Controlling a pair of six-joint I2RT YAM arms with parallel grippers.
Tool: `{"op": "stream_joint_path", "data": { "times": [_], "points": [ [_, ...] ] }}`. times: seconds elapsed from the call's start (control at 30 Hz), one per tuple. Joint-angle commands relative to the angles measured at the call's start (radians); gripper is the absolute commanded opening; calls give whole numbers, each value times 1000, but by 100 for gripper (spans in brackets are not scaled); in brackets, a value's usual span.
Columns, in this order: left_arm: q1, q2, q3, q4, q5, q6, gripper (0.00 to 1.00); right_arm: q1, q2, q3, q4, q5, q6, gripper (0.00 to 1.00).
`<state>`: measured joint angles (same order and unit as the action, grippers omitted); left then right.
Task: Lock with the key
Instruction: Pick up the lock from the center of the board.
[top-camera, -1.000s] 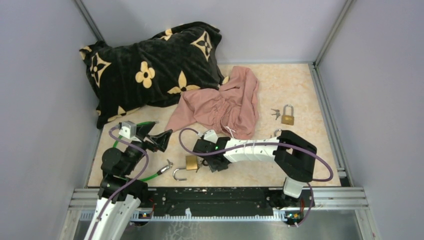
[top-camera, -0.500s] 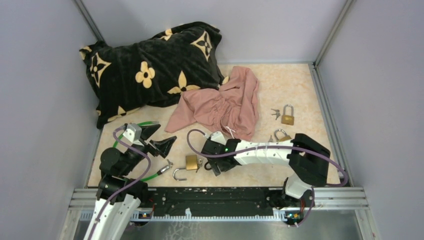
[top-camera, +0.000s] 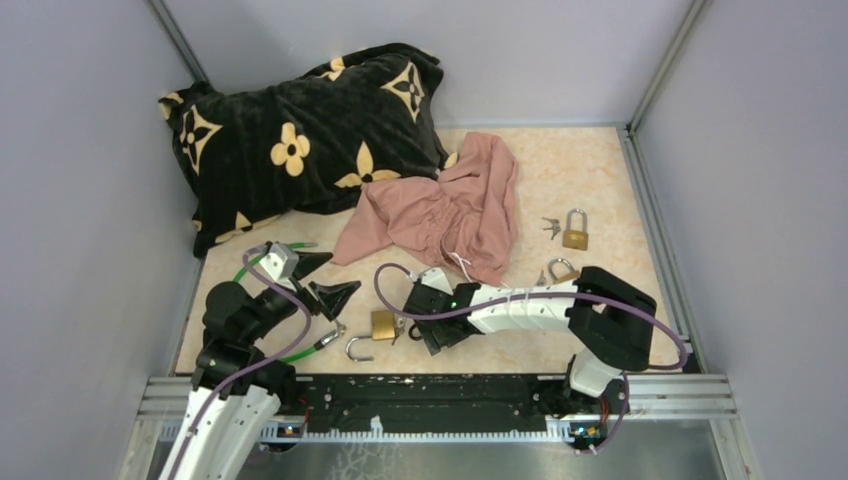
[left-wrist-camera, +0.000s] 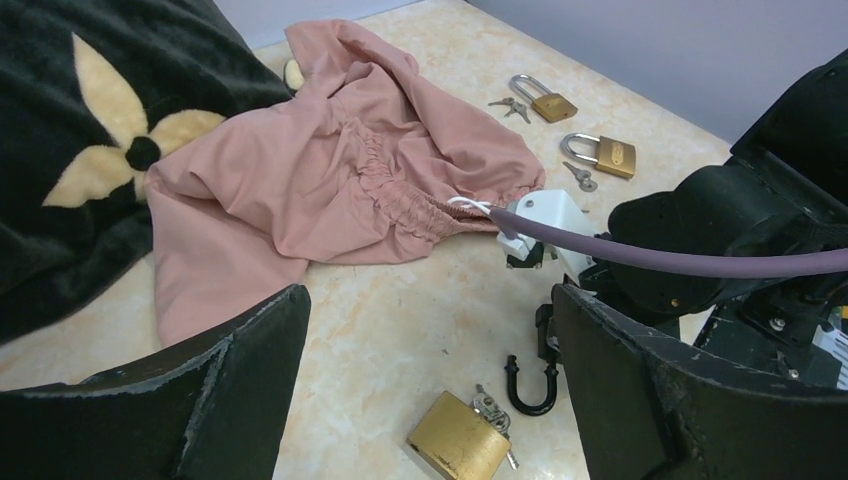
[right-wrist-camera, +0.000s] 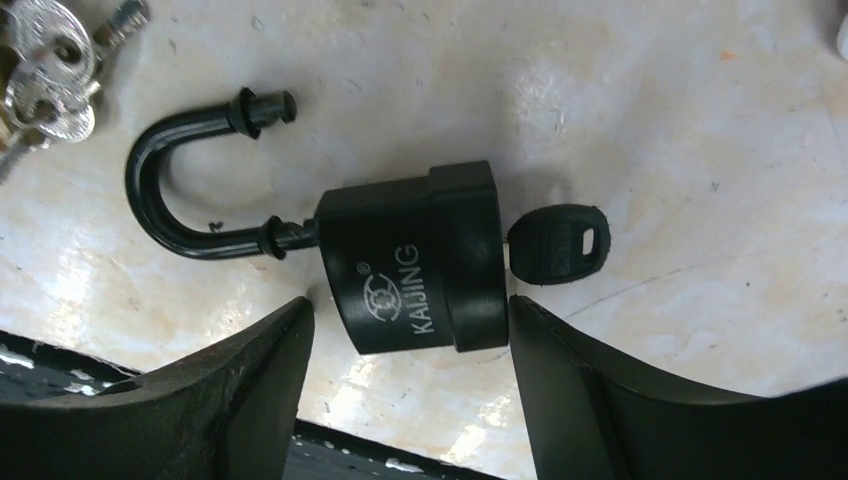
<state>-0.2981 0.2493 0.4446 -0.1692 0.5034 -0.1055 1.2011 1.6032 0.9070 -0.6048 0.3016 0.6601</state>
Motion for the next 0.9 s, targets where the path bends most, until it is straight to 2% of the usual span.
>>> {"op": "stream_joint_path", "data": {
  "times": [0.0, 0.1, 0.17, 0.23, 0.33, 0.4, 0.5, 0.57, 0.67, 0.77, 0.87],
  "points": [
    [5, 36, 33, 37, 64, 58, 96, -30, 52, 1, 39, 6, -15, 70],
    [5, 53, 31, 55, 101, 81, 96, -37, 65, -2, 61, 7, -32, 69],
    [5, 64, 25, 64, 142, 95, 95, -40, 73, 2, 61, 4, -33, 62],
    [6, 74, 15, 67, 198, 127, 94, -41, 72, -3, 58, 14, -21, 42],
    [5, 85, -1, 56, 328, 222, 89, -41, 56, -14, 55, 32, -7, 1],
    [5, 106, -4, 19, 419, 324, 82, -42, 30, -10, 45, 42, 3, 0],
    [2, 172, 4, -73, 475, 514, 72, -41, -57, -10, 62, 38, 11, 0],
    [-13, 238, 16, -125, 492, 658, 71, -41, -136, -23, 93, 39, 20, 0],
    [-85, 357, 43, -171, 466, 863, 74, -42, -261, -58, 166, 42, 36, 0],
    [-249, 450, 48, -171, 364, 1058, 83, -42, -370, -100, 250, 46, 47, 0],
    [-409, 527, 48, -61, 278, 1105, 89, -41, -437, -120, 309, 50, 47, 0]
  ]
}}
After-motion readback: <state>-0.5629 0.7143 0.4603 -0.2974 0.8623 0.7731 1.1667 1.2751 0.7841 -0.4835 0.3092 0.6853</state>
